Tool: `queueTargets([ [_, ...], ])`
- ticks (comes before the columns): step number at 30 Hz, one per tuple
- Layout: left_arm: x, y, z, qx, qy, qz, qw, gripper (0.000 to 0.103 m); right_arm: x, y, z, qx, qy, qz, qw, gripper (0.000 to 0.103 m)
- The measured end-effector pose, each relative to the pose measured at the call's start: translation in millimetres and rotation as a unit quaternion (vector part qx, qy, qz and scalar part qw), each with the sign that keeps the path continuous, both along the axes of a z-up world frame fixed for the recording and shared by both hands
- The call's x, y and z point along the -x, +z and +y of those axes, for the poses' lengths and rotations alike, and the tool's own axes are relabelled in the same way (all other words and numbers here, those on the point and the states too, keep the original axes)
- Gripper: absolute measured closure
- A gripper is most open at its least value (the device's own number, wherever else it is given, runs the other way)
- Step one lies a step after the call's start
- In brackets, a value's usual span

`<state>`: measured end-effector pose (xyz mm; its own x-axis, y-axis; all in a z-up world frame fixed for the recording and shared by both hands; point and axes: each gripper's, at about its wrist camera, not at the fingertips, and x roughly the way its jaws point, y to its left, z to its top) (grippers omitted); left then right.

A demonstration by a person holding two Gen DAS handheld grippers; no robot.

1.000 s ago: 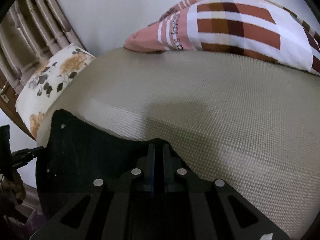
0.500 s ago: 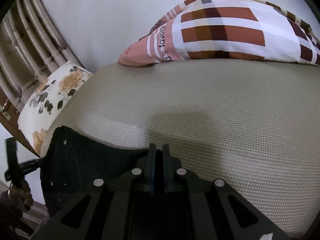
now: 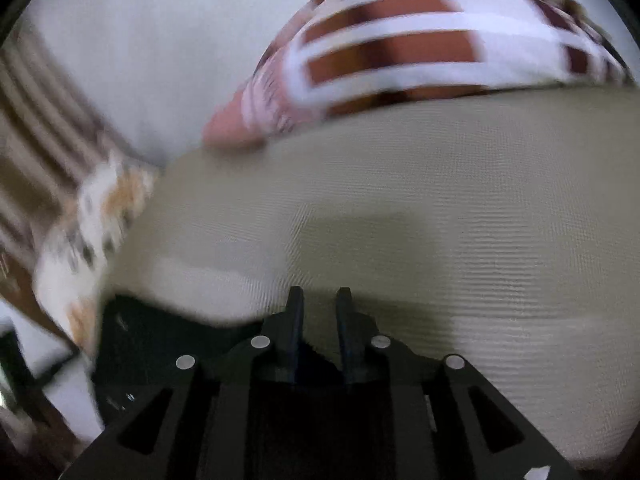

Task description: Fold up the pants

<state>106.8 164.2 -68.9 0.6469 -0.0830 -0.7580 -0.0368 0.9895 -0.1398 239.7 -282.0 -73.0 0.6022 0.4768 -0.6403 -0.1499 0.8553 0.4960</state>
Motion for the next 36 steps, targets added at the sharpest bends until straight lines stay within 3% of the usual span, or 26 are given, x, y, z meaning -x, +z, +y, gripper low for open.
queueTargets([
  [3, 3, 12, -4, -0.009, -0.005, -0.015, 0.9998, 0.073, 35, 19, -54, -0.119, -0.059, -0.025, 0.991, 0.085],
  [4, 5, 15, -4, -0.007, -0.008, -0.019, 0.9998, 0.072, 52, 28, -69, -0.132, -0.071, -0.038, 0.988, 0.085],
  [9, 9, 22, -14, 0.016, -0.033, -0.027, 0.999, 0.067, 175, 69, -133, -0.083, -0.103, -0.087, 0.987, 0.081],
  [12, 7, 22, -31, 0.026, -0.05, -0.035, 0.9978, 0.062, 264, 63, -192, -0.058, -0.183, -0.074, 0.979, 0.072],
  [16, 1, 9, -68, 0.036, -0.087, -0.017, 0.9954, 0.058, 369, 19, -260, -0.071, -0.313, -0.011, 0.947, 0.072],
  [20, 4, -3, -120, 0.012, -0.141, 0.001, 0.9899, 0.058, 448, -26, -298, -0.162, -0.399, -0.006, 0.902, 0.072],
  [24, 9, -5, -154, 0.004, -0.175, 0.006, 0.9845, 0.058, 476, -51, -319, -0.245, -0.422, -0.036, 0.872, 0.072],
  [29, 16, 0, -179, -0.001, -0.189, 0.005, 0.9819, 0.054, 463, -60, -331, -0.28, -0.411, -0.054, 0.866, 0.072],
  [31, 17, 0, -184, 0.0, -0.188, 0.01, 0.9821, 0.047, 454, -60, -333, -0.283, -0.416, -0.054, 0.862, 0.072],
  [36, 17, -5, -191, 0.005, -0.185, 0.029, 0.9823, 0.047, 452, -66, -345, -0.302, -0.426, -0.066, 0.85, 0.071],
])
